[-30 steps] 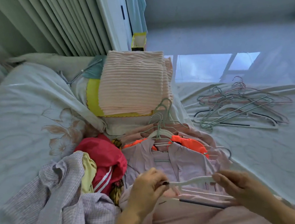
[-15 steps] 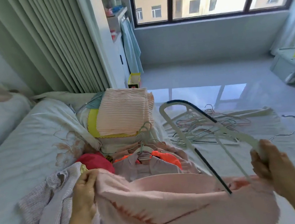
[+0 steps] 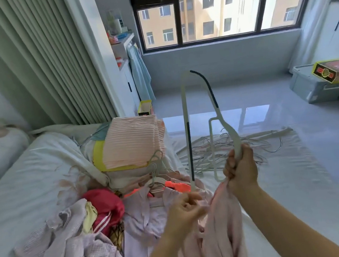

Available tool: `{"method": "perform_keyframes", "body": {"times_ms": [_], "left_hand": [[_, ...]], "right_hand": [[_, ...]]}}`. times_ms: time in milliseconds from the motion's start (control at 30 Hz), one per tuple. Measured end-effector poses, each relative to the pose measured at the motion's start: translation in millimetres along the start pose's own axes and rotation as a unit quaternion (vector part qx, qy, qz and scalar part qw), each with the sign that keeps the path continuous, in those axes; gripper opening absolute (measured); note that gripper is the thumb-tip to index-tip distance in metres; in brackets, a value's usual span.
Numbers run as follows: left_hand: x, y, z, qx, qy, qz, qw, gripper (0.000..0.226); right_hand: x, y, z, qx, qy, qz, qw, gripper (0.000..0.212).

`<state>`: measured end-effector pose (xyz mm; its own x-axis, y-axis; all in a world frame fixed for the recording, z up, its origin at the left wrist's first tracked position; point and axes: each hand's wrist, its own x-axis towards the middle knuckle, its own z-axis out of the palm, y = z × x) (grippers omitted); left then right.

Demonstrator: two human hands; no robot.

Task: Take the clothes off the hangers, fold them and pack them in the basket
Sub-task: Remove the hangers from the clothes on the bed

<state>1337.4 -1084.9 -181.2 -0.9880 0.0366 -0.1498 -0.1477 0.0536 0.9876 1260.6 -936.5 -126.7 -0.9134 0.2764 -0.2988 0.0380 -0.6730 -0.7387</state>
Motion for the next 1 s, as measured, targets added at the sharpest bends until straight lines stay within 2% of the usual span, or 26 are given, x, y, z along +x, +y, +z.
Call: {"method": "perform_keyframes", "body": {"times_ms": [67,133,167,267,500,600,667,867,967,1000], "left_hand": [[0,-18,19,0.111,-0.019,0.026,0.993,0.050],[0,-32,27,0.287,-0.007,0.071,0.955,0.054],[2,-36,27,0.308,0.023,0.100,0.946,0.048],[7,-47,14,0.260,0.081,0.182,0.945,0.030],[17,-54,-13,0.259,0.108,0.272,0.920,0.006],[22,-52,-17,0.264,0.094,0.289,0.915,0.006],[25,-52,-23,0.257,0.057,0.281,0.923,0.002],[27,-52,-32,0.284,0.003,0.302,0.910,0.008],[23,-52,-20,0.332,0.039,0.300,0.893,0.017],[21,-54,-22,0.314,0.071,0.275,0.906,0.021]], "right_hand": [[-5,14,9,0.003,0.014,-0.005,1.000,0.042],[-9,23,17,0.008,0.030,-0.011,0.999,0.042],[-10,27,20,0.010,0.032,-0.014,0.999,0.042],[-10,40,26,0.033,0.031,-0.013,0.999,0.041],[10,46,19,0.092,0.097,0.009,0.991,0.039],[17,46,14,0.103,0.108,0.004,0.989,0.042],[19,46,13,0.080,0.103,0.004,0.991,0.044],[9,50,38,-0.042,-0.004,-0.041,0.998,0.046],[5,59,47,-0.038,-0.014,-0.034,0.999,0.047],[4,60,47,-0.034,-0.011,-0.035,0.999,0.047]]}}
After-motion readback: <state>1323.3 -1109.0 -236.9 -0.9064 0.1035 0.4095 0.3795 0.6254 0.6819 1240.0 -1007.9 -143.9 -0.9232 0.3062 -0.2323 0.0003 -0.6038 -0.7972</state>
